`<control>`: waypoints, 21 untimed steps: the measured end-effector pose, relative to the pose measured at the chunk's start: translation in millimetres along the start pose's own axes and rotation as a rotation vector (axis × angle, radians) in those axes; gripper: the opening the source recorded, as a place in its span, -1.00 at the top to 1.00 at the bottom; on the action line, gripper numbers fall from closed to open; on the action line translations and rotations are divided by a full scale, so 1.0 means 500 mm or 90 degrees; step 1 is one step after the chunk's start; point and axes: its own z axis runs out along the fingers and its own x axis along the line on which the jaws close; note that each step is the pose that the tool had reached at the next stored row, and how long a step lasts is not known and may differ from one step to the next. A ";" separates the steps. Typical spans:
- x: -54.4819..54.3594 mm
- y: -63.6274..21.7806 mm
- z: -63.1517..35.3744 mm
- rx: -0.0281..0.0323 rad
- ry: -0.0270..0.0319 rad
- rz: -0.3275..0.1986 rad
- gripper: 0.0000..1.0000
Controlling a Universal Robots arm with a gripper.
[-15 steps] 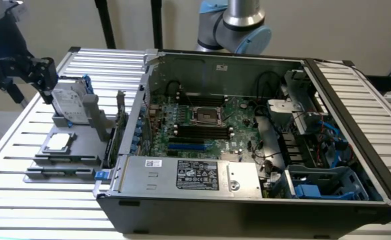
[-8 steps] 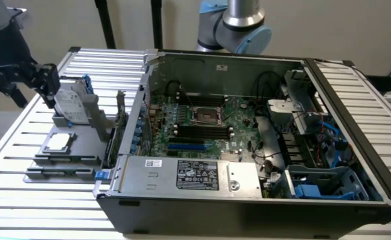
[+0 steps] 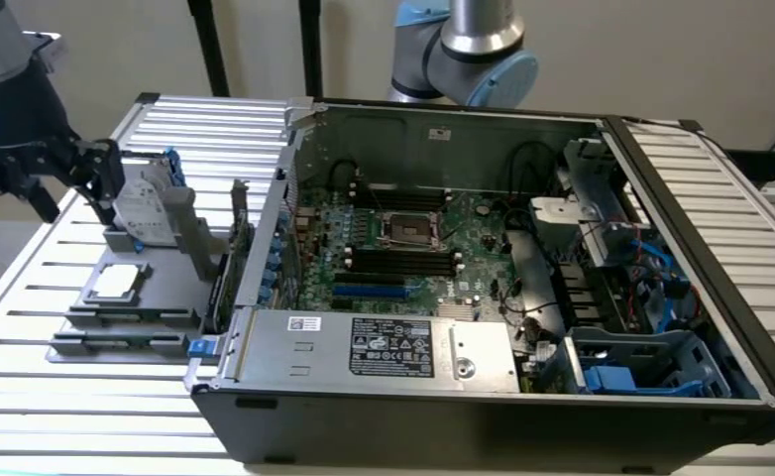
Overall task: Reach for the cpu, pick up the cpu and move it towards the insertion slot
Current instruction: 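Pick up the cpu and move it towards the insertion slot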
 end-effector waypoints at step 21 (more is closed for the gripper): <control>-0.001 -0.002 0.076 0.0003 -0.0080 -0.004 -0.30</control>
